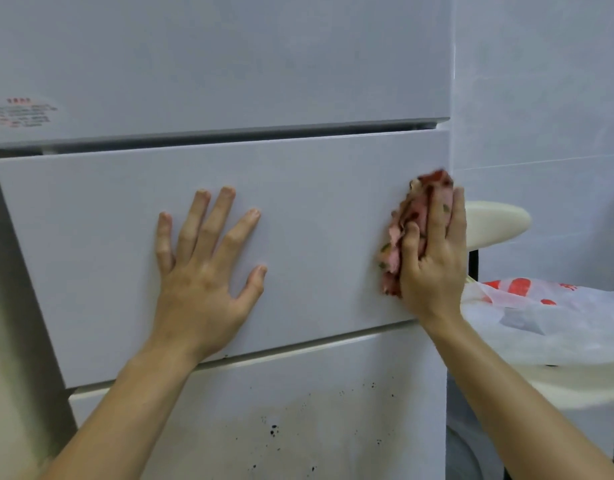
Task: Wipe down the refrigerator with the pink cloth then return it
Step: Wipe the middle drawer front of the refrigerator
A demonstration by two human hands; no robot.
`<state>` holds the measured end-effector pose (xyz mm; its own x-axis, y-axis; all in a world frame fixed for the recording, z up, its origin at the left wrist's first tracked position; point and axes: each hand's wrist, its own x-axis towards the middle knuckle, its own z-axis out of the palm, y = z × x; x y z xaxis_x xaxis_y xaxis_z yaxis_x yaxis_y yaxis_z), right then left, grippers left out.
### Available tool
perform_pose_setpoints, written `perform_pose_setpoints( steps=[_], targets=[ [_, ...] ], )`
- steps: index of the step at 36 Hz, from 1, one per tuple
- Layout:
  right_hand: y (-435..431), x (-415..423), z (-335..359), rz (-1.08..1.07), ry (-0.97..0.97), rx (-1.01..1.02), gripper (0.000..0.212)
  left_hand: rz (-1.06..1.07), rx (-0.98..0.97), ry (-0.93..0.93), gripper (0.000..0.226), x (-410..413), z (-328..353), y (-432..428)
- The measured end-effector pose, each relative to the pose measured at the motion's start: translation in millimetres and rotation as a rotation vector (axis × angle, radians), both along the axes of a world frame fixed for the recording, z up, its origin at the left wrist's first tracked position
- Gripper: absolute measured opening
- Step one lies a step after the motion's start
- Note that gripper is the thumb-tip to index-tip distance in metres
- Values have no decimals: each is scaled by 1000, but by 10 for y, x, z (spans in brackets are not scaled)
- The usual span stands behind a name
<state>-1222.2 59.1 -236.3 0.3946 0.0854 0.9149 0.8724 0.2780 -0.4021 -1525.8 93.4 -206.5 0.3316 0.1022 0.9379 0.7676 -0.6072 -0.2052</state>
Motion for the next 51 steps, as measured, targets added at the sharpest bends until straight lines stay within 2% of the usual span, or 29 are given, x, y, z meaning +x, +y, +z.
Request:
perform_pose_setpoints(
  steps=[3,6,11,16,19,25,29,32,37,39,45,48,51],
  targets=[
    [-67,-12,-485,62,163,-113,65,6,-1,-15,67,25,-3,13],
    [-124,-7,-798,81,190,-185,65,30,7,-21,68,38,-19,17],
    [-106,-107,-395,42,204,-139,67,33,1,-17,69,45,-14,10],
    [142,-312,550,-189,44,0,61,14,-22,-7,68,17,12,-11],
    [252,-481,791,-281,-10,8,58,2,-44,1,68,2,17,-27],
    [179,-504,364,-245,-266,55,53,-9,-24,-29,67,46,8,-27],
    [69,-561,-311,-156,-413,-14,54,-11,-18,-44,67,62,-8,-21],
    [30,-461,-731,-139,-595,-105,54,-6,-29,-45,67,38,-9,-28],
    [4,-285,-619,-136,-688,-130,54,3,-45,-17,67,2,17,-53],
    [16,-296,-491,-145,-665,-122,54,12,-45,-7,67,-1,25,-55],
    [124,-610,256,-147,-439,-1,55,97,-1,9,69,-42,28,-47],
    [203,-820,634,-157,-330,48,57,142,7,-38,76,-91,26,-24],
    [247,-955,702,-181,-261,76,57,143,-16,-80,78,-173,31,3]
  ],
)
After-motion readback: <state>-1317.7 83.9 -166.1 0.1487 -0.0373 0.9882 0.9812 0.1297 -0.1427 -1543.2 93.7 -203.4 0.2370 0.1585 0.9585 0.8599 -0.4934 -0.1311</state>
